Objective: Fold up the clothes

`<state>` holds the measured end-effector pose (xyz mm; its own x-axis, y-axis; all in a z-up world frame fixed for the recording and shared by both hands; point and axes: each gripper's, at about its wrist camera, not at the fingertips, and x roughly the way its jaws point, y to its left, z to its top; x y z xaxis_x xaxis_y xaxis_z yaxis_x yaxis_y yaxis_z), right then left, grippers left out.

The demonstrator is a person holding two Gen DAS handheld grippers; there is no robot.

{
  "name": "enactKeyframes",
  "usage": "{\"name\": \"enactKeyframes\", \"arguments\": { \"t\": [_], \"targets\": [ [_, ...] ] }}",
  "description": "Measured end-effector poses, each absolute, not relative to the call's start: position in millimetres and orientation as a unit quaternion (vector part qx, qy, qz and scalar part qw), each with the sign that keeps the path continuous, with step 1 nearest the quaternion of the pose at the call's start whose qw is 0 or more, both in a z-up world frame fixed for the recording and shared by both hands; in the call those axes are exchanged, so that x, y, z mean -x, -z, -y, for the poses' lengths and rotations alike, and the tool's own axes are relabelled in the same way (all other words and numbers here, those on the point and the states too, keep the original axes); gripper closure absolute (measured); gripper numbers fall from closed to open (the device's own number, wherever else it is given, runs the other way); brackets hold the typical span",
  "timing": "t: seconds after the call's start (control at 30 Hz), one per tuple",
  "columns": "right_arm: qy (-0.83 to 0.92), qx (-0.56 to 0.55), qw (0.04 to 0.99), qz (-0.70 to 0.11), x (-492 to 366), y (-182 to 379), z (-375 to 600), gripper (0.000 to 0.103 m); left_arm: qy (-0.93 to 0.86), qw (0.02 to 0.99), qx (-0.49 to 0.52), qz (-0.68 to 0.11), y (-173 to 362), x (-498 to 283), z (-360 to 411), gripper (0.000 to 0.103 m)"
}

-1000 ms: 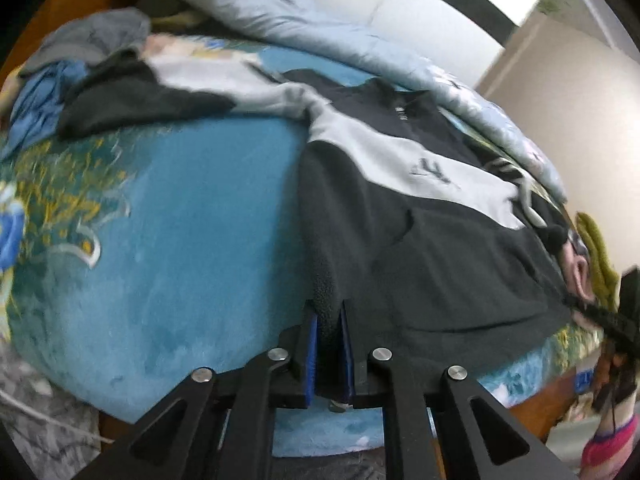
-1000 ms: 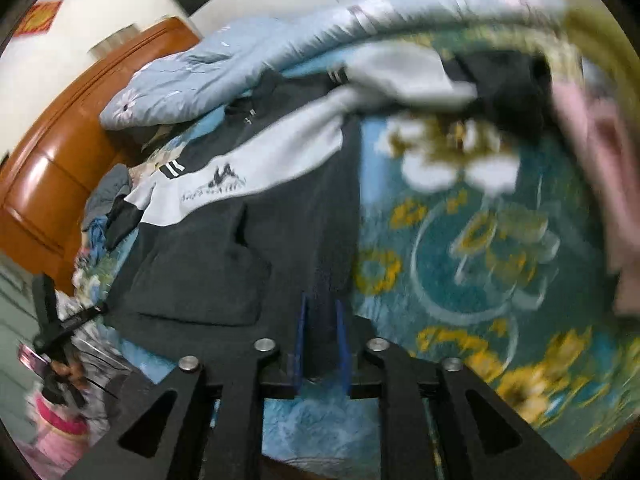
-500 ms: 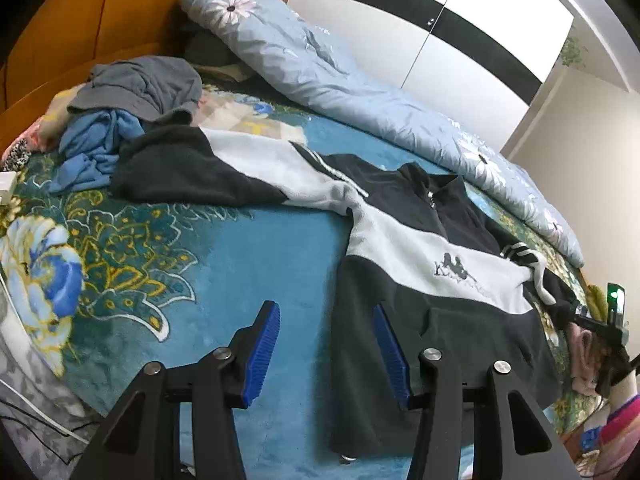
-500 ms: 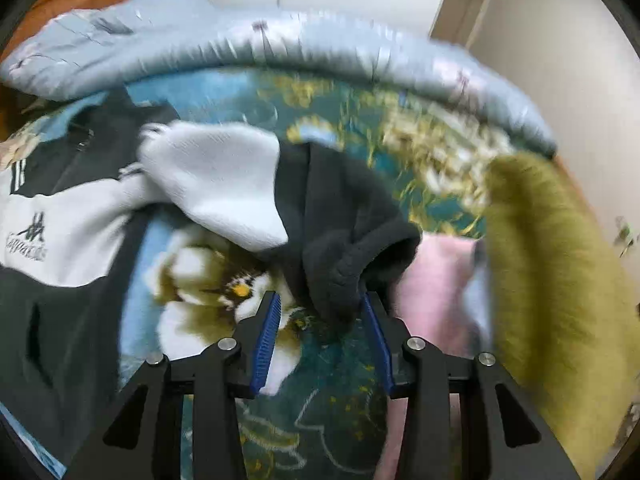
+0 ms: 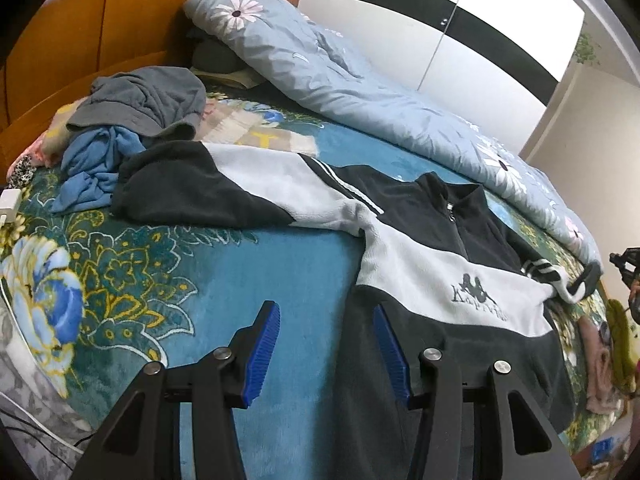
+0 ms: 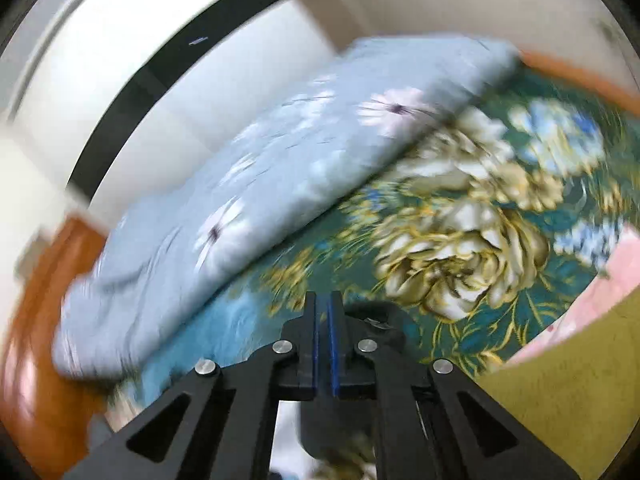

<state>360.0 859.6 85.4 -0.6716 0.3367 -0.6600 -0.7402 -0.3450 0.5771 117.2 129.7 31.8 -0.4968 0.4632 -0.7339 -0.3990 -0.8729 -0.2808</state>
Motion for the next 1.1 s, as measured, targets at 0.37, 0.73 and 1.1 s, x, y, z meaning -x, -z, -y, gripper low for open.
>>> {"name": "enactKeyframes", "arguments": {
  "t": [0.37,0.73,1.1],
  "targets": [
    [-0.765,0.368,0.343,-0.402,-350.9,-49.8,-867.1,0.063,-0.865,0.226,0.447,0.023,-21.7,-103.2,-144.6,0.05],
    [-0.729,0.446,0.376,-0.358,-338.0,-37.2,-829.3,0.063,-0.854,0.248,0.457,0.022,-15.3,-108.5,-159.5,0.05],
    [-0.721,0.466,0.356,-0.369,-339.5,-31.2,-795.4,0.063,-0.848,0.25,0.464,0.052,-11.2,-105.2,-149.1,0.05]
  ]
}}
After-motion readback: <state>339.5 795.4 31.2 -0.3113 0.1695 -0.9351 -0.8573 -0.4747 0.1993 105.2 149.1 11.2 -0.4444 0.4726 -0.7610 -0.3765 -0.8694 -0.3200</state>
